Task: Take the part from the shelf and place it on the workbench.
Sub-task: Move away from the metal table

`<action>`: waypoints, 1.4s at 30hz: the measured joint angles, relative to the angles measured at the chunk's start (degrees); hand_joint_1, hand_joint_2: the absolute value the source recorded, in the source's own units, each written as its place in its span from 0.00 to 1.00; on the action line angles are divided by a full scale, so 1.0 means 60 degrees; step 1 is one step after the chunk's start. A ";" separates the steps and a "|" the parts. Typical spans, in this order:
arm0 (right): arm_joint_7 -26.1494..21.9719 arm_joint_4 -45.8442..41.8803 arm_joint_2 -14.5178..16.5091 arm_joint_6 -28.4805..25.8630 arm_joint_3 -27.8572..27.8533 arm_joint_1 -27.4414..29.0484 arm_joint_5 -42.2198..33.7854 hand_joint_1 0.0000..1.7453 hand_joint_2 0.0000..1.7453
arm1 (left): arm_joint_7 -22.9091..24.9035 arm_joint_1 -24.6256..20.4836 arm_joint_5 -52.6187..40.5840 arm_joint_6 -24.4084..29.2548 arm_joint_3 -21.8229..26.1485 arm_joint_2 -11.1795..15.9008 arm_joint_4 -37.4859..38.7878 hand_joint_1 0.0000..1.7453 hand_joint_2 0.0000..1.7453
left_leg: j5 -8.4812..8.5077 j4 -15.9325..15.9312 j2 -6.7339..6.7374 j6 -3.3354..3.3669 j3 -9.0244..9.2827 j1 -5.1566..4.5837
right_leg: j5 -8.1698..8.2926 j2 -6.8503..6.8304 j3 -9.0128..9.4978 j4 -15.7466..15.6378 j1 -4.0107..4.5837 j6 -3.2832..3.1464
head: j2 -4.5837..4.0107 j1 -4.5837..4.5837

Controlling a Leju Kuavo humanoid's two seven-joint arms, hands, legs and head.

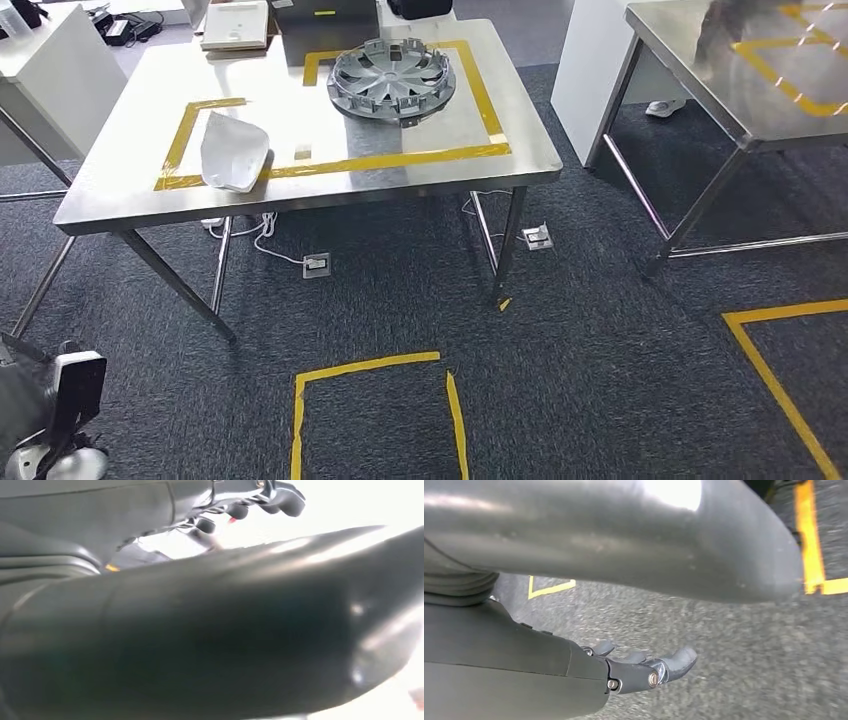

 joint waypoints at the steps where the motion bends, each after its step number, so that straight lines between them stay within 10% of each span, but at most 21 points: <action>1: -0.0005 0.0000 -0.0015 0.0035 0.0000 0.0016 0.0022 0.00 0.00 | 0.0130 -0.0057 0.0091 -0.0204 0.0248 0.0038 0.0809 0.00 0.00 | -0.0093 0.0442 0.0000 -0.0038 0.0022 0.0018 | 0.0125 0.0004 -0.0157 0.0015 -0.0008 0.0012 | 0.0000 -0.0003; 4: 0.0011 0.0000 -0.0056 0.0138 0.0000 0.0050 0.0058 0.00 0.00 | 0.0758 -0.0038 0.0247 -0.0876 0.0748 0.0100 0.3017 0.00 0.00 | 0.0487 0.0075 0.0000 -0.0081 0.0896 0.0066 | 0.0454 0.0021 -0.0621 0.0119 -0.0042 0.0115 | 0.0000 -0.0006; 8: 0.0045 -0.0007 -0.0151 0.0248 0.0002 -0.0004 0.0133 0.00 0.00 | 0.2367 0.0000 0.0445 -0.2090 0.1032 0.0057 0.4873 0.00 0.00 | 0.0051 -0.1887 -0.0068 0.0139 0.2271 0.0007 | 0.0750 0.0000 -0.0859 0.0235 -0.0016 0.0379 | 0.0000 0.0035; 11: 0.0135 -0.0005 -0.0207 0.0359 0.0006 -0.0026 0.0251 0.00 0.00 | 0.4941 0.0401 0.0662 -0.3395 0.1323 -0.0143 0.5945 0.00 0.00 | 0.0247 -0.1924 0.0032 0.0463 0.2091 -0.0040 | 0.0652 0.0035 -0.0917 0.0303 -0.0087 0.0570 | 0.0000 0.0015; 16: 0.0217 -0.0004 -0.0270 0.0368 0.0007 -0.0003 0.0293 0.00 0.00 | 0.6531 0.1019 0.0984 -0.3732 0.1676 -0.0753 0.6835 0.00 0.00 | 0.0868 -0.1878 0.0089 0.0669 0.1335 -0.0084 | -0.1498 0.0036 -0.1504 0.2846 -0.0068 0.0686 | 0.0000 0.0013; 19: 0.0232 -0.0004 -0.0328 0.0352 0.0007 -0.0015 0.0299 0.00 0.00 | 0.6584 0.1141 0.1001 -0.3763 0.1804 -0.0963 0.7103 0.00 0.00 | 0.1175 -0.1772 0.0081 0.0679 0.0861 -0.0170 | -0.1048 0.0039 -0.0739 0.2789 0.0030 0.0530 | 0.0000 0.0013; 23: 0.0276 -0.0018 -0.0401 0.0343 0.0009 -0.0071 0.0335 0.00 0.00 | 0.6561 0.1174 0.1008 -0.3952 0.1939 -0.1179 0.7299 0.00 0.00 | 0.1547 -0.1738 0.0064 0.0569 0.0608 -0.0211 | -0.1186 0.0020 0.1185 0.0262 0.0237 0.0182 | 0.0000 0.0028; 27: 0.0413 -0.0016 -0.0404 0.0291 0.0010 -0.0093 0.0379 0.00 0.00 | 0.6180 0.1224 0.0830 -0.4151 0.1971 -0.1321 0.7427 0.00 0.00 | 0.1554 -0.1764 0.0027 0.0327 0.0509 -0.0174 | -0.0805 -0.0033 0.1008 -0.0058 0.0215 -0.0009 | 0.0000 0.0111; 31: 0.0432 -0.0015 -0.0403 0.0200 0.0007 -0.0068 0.0382 0.00 0.00 | 0.5776 0.1198 0.0516 -0.4305 0.1958 -0.1419 0.7482 0.00 0.00 | -0.0213 0.0091 -0.0013 0.0092 0.0150 -0.0071 | -0.0267 -0.0079 0.0398 -0.0109 0.0137 -0.0059 | 0.0000 0.0098; 32: 0.0430 -0.0015 -0.0403 0.0189 0.0007 -0.0063 0.0386 0.00 0.00 | 0.5756 0.1168 0.0450 -0.4353 0.1951 -0.1439 0.7490 0.00 0.25 | -0.0284 0.0535 -0.0012 0.0052 0.0167 -0.0050 | -0.0152 -0.0090 0.0220 -0.0090 0.0129 -0.0038 | 0.0000 0.0098; 35: 0.0437 -0.0015 -0.0402 0.0132 0.0008 -0.0067 0.0415 0.00 0.75 | 0.5860 0.1087 0.0264 -0.4634 0.1900 -0.1505 0.7512 0.00 1.00 | 0.0501 0.0195 -0.0012 0.0001 0.1016 -0.0016 | 0.0144 -0.0123 -0.0294 0.0033 0.0087 0.0072 | 0.0000 0.0101; 36: 0.0446 -0.0015 -0.0402 0.0097 0.0009 -0.0070 0.0433 0.00 1.00 | 0.5912 0.1063 0.0196 -0.4801 0.1867 -0.1526 0.7517 0.00 1.00 | 0.0516 -0.0488 -0.0011 0.0004 0.1589 -0.0019 | 0.0227 -0.0131 -0.0425 0.0093 0.0083 0.0124 | 0.0000 0.0101; 39: 0.0537 -0.0018 -0.0403 -0.0015 0.0014 -0.0075 0.0502 0.00 1.00 | 0.6113 0.1023 -0.0046 -0.5240 0.1698 -0.1581 0.7535 0.00 1.00 | -0.0080 -0.2097 -0.0008 0.0198 0.2640 -0.0072 | 0.0427 -0.0129 -0.0557 0.0208 0.0096 0.0280 | 0.0000 0.0150; 42: 0.0607 -0.0031 -0.0433 -0.0064 0.0207 -0.0001 0.0434 0.00 1.00 | 0.6525 0.1081 -0.0029 -0.5342 0.1511 -0.1635 0.7546 0.00 1.00 | 0.0004 -0.2159 0.0041 0.0464 0.2560 -0.0070 | 0.0404 -0.0099 -0.0604 0.0352 0.0059 0.0459 | 0.0000 0.0180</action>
